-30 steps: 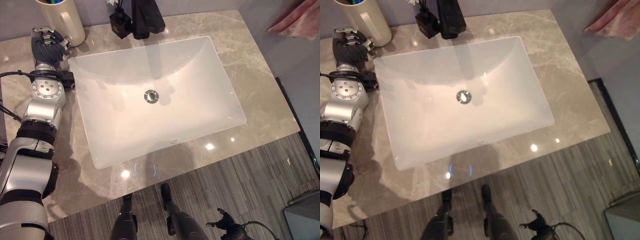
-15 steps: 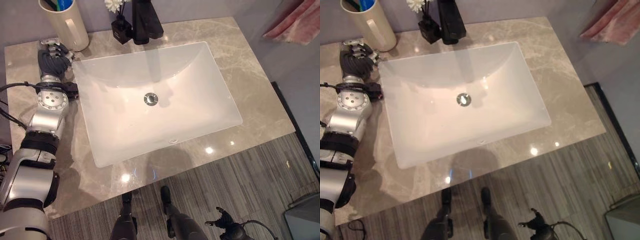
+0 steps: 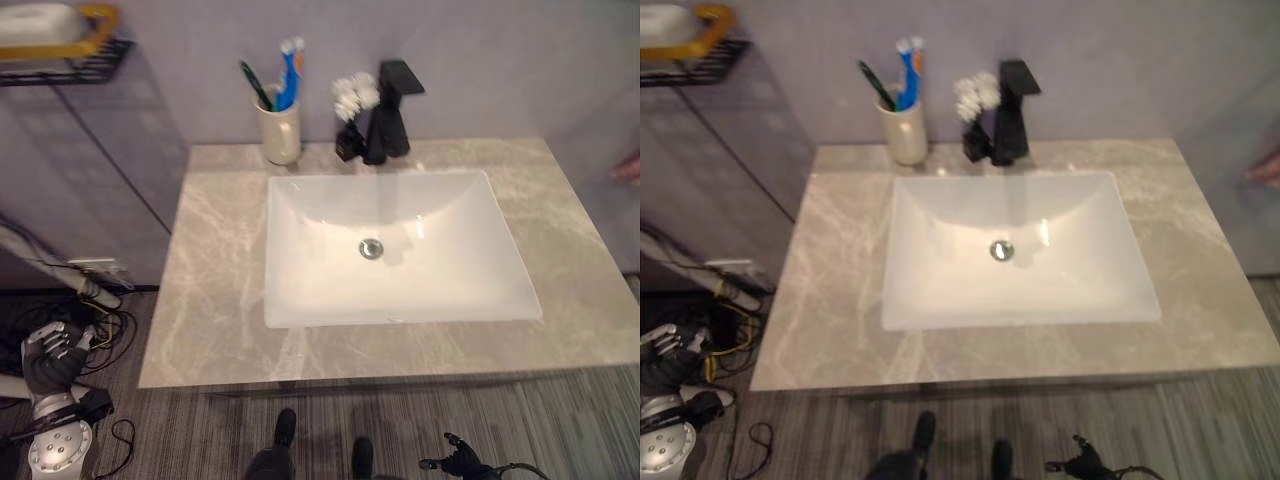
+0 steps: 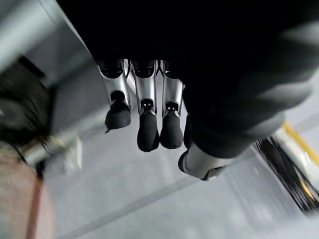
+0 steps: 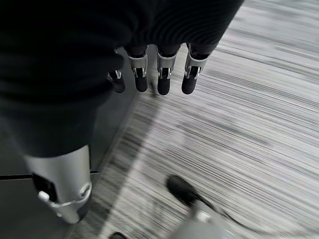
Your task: Put brush and paste in cup on sink, flatten towel.
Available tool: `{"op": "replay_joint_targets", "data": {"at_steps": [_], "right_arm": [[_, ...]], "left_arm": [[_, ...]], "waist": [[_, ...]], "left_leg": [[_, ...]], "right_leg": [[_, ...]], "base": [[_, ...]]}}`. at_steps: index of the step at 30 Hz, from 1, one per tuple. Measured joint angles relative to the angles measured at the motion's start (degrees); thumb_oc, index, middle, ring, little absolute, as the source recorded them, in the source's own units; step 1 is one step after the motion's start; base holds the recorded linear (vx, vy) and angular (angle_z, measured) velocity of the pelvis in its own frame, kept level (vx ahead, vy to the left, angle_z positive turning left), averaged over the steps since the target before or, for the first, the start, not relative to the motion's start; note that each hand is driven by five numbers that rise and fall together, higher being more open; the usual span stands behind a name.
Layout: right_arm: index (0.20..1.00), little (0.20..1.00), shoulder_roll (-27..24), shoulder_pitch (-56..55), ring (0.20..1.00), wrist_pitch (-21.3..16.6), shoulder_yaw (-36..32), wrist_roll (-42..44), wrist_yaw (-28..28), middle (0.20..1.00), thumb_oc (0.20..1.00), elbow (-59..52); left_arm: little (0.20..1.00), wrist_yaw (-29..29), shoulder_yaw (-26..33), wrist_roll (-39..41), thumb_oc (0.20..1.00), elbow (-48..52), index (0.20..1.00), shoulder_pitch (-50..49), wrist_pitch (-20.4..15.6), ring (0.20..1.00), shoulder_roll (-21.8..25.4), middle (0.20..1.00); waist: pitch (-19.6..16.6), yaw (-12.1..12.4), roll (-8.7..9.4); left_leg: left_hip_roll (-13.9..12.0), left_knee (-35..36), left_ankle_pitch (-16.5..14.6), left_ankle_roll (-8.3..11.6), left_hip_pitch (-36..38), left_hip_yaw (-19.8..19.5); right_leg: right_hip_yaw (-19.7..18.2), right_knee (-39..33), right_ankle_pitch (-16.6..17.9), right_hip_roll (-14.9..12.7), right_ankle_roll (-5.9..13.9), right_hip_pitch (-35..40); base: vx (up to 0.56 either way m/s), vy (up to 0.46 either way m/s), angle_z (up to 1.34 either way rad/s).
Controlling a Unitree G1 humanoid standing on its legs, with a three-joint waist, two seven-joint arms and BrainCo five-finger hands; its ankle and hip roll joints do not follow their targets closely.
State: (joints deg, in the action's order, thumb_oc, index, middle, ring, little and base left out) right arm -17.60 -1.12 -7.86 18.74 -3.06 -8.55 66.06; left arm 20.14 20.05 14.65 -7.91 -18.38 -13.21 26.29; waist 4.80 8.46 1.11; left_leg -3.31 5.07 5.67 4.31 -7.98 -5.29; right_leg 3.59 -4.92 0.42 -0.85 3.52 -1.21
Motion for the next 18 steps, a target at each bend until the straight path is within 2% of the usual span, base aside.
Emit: {"op": "replay_joint_targets", "data": {"at_steps": [3,5,6,8,9,10,11,12,13,14,15,16,17,18], "right_arm": [[1.000,1.000,0.14,-0.47,1.000,-0.06,0.51,-0.68,0.08,1.000,1.000,0.13],[1.000,1.000,0.14,-1.02,1.000,-0.18,0.50,-1.19,0.09,1.000,1.000,0.14],[1.000,1.000,-0.06,-0.88,1.000,-0.18,0.51,-1.85,0.10,1.000,1.000,0.44],[1.000,1.000,-1.05,-0.98,1.000,-0.18,0.49,-2.35,0.08,1.000,1.000,0.82],[1.000,1.000,-1.59,-0.96,1.000,-0.18,0.49,-2.36,0.08,1.000,1.000,0.87],[1.000,1.000,-2.65,-0.37,1.000,-0.06,0.56,-2.38,0.12,1.000,1.000,0.77],[1.000,1.000,-3.90,0.24,1.000,0.08,0.52,-2.37,0.11,1.000,1.000,0.80],[1.000,1.000,-5.22,1.07,1.000,0.21,0.55,-2.35,0.09,1.000,1.000,0.64],[1.000,1.000,-6.04,1.71,1.000,0.26,0.60,-2.33,0.09,1.000,1.000,0.59],[1.000,1.000,-6.88,2.62,1.000,0.57,0.65,-2.28,0.09,1.000,1.000,0.61],[1.000,1.000,-7.28,3.69,1.000,0.82,0.72,-2.26,0.10,1.000,1.000,0.62],[1.000,1.000,-7.66,4.25,1.000,0.75,0.68,-2.25,0.10,1.000,1.000,0.32],[1.000,1.000,-8.12,4.65,1.000,0.84,1.68,-2.22,0.19,1.000,1.000,0.21],[1.000,1.000,-7.47,4.61,1.000,0.86,1.92,-2.24,0.63,1.000,1.000,0.37]], "left_arm": [[0.200,-0.53,-1.77,0.20,0.200,-8.57,0.200,1.35,-0.59,0.200,-4.27,0.200],[0.200,-0.76,-2.78,0.57,0.200,-12.34,0.200,1.11,0.22,0.200,-4.57,0.200],[0.200,-1.12,-3.09,0.53,0.200,-16.36,0.200,0.00,-0.38,0.200,-4.74,0.200],[0.200,-2.58,-4.46,2.76,0.200,-26.44,0.200,0.63,1.07,0.200,-6.03,0.200],[0.470,-3.31,-5.43,4.09,0.470,-30.17,0.470,0.97,1.81,0.470,-6.79,0.470],[0.533,-5.53,-8.37,6.19,0.533,-34.96,0.533,0.48,3.24,0.533,-7.91,0.533],[1.000,-7.95,-13.42,8.10,1.000,-42.70,1.000,1.55,3.85,1.000,-8.54,1.000],[1.000,-9.86,-17.45,9.58,1.000,-49.19,1.000,2.57,5.66,1.000,-9.84,1.000],[1.000,-10.88,-18.67,10.32,1.000,-50.97,1.000,2.60,6.71,1.000,-11.36,1.000],[1.000,-12.47,-20.43,10.97,1.000,-51.99,1.000,2.51,7.55,1.000,-12.98,1.000],[1.000,-13.67,-22.43,11.66,1.000,-52.51,1.000,2.52,8.07,1.000,-13.86,1.000],[1.000,-14.96,-23.22,11.73,1.000,-52.00,1.000,2.52,8.48,1.000,-14.98,1.000],[1.000,-16.85,-23.79,11.45,1.000,-53.31,1.000,4.42,8.23,1.000,-16.44,1.000],[1.000,-17.35,-24.19,11.26,1.000,-54.08,1.000,5.82,8.38,1.000,-16.68,1.000]], "waist": [[-0.44,-1.05,0.30],[-0.70,-1.28,0.66],[-0.95,-0.79,0.86],[-1.29,-1.15,0.62],[-1.38,-1.23,0.31],[-1.26,-1.39,-0.13],[-0.86,-1.48,-0.86],[-0.85,-1.75,-1.29],[-0.71,-2.04,-1.77],[-0.79,-2.13,-2.31],[-0.85,-2.21,-2.54],[-0.97,-2.45,-2.85],[-1.27,-4.04,-5.39],[-1.36,-3.87,-5.53]], "left_leg": [[-0.01,-0.56,0.46,0.45,0.93,-3.39],[-0.44,-0.84,0.16,0.90,0.97,-3.94],[-0.83,-1.24,-0.10,1.35,1.01,-4.13],[-1.18,-2.25,-0.35,1.83,1.02,-4.23],[-1.25,-2.40,-0.37,1.84,0.98,-4.26],[-1.11,-3.27,-0.71,2.00,0.87,-4.98],[-0.51,-5.04,-1.49,2.05,0.87,-5.84],[0.31,-6.27,-1.99,1.71,0.87,-8.66],[0.88,-6.85,-2.19,1.74,0.82,-11.58],[2.33,-8.01,-3.24,1.92,0.79,-16.03],[3.91,-9.21,-4.07,1.69,0.85,-18.86],[4.93,-9.67,-4.39,1.21,0.77,-20.08],[5.15,-10.36,-7.40,0.76,0.99,-21.08],[5.67,-10.15,-7.48,0.65,1.66,-20.50]], "right_leg": [[3.30,-0.08,-0.89,0.53,-0.42,2.51],[3.74,-0.42,-1.58,0.72,-0.95,2.91],[3.90,-0.32,-1.57,1.48,-1.14,3.21],[3.77,-0.47,-1.53,1.60,-2.14,3.46],[3.74,-0.47,-1.43,1.69,-2.44,3.47],[3.21,-0.34,-1.25,1.69,-2.82,3.24],[1.63,-0.14,-1.00,1.47,-3.21,3.20],[0.32,-0.13,-0.56,1.03,-3.59,3.10],[-0.57,-0.37,-0.25,0.61,-3.56,2.98],[-2.36,-0.37,0.12,-0.07,-3.39,2.24],[-3.70,-0.30,0.62,-0.88,-3.30,1.49],[-4.85,-0.39,1.03,-1.44,-2.51,0.83],[-6.21,-0.37,1.55,-1.42,-1.26,0.79],[-7.29,-0.26,1.58,-1.72,-0.61,0.88]], "base": [[-0.03,-0.061,0.49],[-0.07,-0.070,0.24],[-0.07,-0.036,0.01],[-0.06,0.001,-0.03],[-0.08,0.045,-0.11],[-0.13,0.075,-0.29],[-0.12,0.089,-0.51],[-0.11,0.114,-0.60],[-0.07,0.084,-0.64],[-0.05,0.094,-0.67],[-0.02,0.113,-0.78],[-0.04,0.189,-0.65],[-0.01,0.193,-0.56],[-0.02,0.175,-0.51]]}}
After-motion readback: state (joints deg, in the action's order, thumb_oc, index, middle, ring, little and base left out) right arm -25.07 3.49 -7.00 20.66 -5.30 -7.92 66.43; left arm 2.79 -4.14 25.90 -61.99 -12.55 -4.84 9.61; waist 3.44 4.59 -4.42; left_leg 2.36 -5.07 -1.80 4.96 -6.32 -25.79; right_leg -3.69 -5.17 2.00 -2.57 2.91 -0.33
